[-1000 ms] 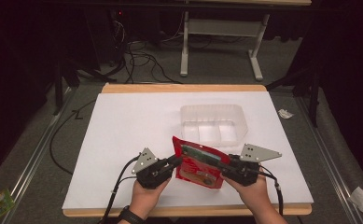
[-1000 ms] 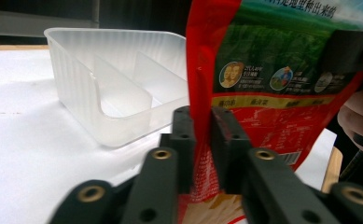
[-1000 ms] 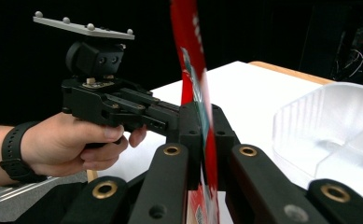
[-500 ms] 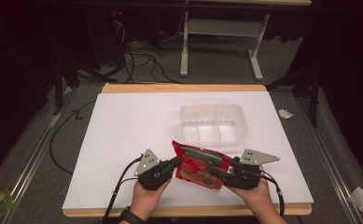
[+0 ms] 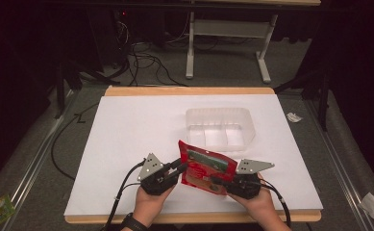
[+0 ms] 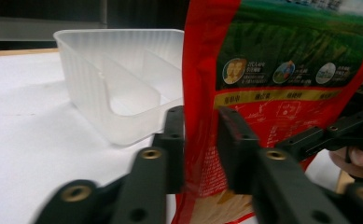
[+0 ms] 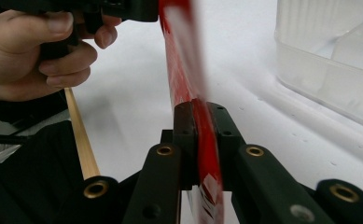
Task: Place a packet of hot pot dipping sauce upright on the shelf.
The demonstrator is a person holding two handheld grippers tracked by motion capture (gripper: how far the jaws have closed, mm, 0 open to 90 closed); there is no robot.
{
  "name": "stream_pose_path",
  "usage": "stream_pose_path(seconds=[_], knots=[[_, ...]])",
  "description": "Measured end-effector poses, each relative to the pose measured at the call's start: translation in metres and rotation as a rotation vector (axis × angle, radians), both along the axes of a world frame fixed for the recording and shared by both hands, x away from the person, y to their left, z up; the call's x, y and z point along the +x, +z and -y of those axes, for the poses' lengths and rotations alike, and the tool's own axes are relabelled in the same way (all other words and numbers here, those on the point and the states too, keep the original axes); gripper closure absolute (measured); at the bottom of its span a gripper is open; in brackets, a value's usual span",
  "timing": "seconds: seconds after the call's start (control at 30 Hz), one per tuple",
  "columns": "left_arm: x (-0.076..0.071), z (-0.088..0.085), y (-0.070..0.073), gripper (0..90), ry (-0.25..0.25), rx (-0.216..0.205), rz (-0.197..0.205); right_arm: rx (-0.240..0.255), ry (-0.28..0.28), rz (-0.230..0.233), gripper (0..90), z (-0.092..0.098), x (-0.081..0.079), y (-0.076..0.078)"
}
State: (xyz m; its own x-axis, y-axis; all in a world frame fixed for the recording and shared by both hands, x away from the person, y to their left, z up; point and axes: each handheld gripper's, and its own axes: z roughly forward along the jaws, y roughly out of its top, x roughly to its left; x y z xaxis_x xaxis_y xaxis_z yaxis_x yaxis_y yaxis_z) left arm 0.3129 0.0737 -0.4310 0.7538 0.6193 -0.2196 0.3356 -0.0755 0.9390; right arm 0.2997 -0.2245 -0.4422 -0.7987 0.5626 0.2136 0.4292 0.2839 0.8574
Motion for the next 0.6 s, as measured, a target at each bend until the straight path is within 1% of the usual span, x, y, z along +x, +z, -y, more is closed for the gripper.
stream_pose_path(seconds=[0.03, 0.1, 0.13, 0.23, 0.3, 0.37, 0.4, 0.43, 0.6], knots=[[0.000, -0.001, 0.000, 66.3, 0.010, 0.006, 0.003, 0.000, 0.000, 0.000, 84.9, 0.000, 0.000, 0.000], [0.000, -0.003, -0.001, 58.0, 0.023, 0.024, 0.008, 0.002, -0.004, -0.006, 85.2, 0.000, 0.000, 0.001], [-0.001, -0.006, -0.002, 53.4, 0.037, 0.044, 0.011, 0.012, -0.009, -0.018, 85.4, 0.000, 0.001, 0.001], [-0.001, -0.010, -0.004, 46.8, 0.049, 0.051, 0.009, 0.020, -0.013, -0.020, 85.5, 0.001, 0.001, 0.003], [-0.001, -0.012, -0.005, 45.3, 0.064, 0.056, 0.012, 0.020, -0.013, -0.013, 85.5, 0.002, 0.001, 0.004], [-0.001, -0.014, -0.006, 42.4, 0.070, 0.071, 0.015, 0.019, -0.026, -0.004, 85.6, 0.002, 0.000, 0.006], [-0.001, -0.016, -0.007, 41.2, 0.071, 0.088, 0.015, 0.022, -0.030, 0.001, 85.6, 0.003, 0.000, 0.007], [-0.001, -0.016, -0.007, 39.2, 0.074, 0.081, 0.010, 0.032, -0.039, 0.007, 85.6, 0.005, -0.001, 0.010], [-0.001, -0.021, -0.009, 35.7, 0.079, 0.125, 0.010, 0.040, -0.065, 0.026, 85.6, 0.010, -0.001, 0.014]])
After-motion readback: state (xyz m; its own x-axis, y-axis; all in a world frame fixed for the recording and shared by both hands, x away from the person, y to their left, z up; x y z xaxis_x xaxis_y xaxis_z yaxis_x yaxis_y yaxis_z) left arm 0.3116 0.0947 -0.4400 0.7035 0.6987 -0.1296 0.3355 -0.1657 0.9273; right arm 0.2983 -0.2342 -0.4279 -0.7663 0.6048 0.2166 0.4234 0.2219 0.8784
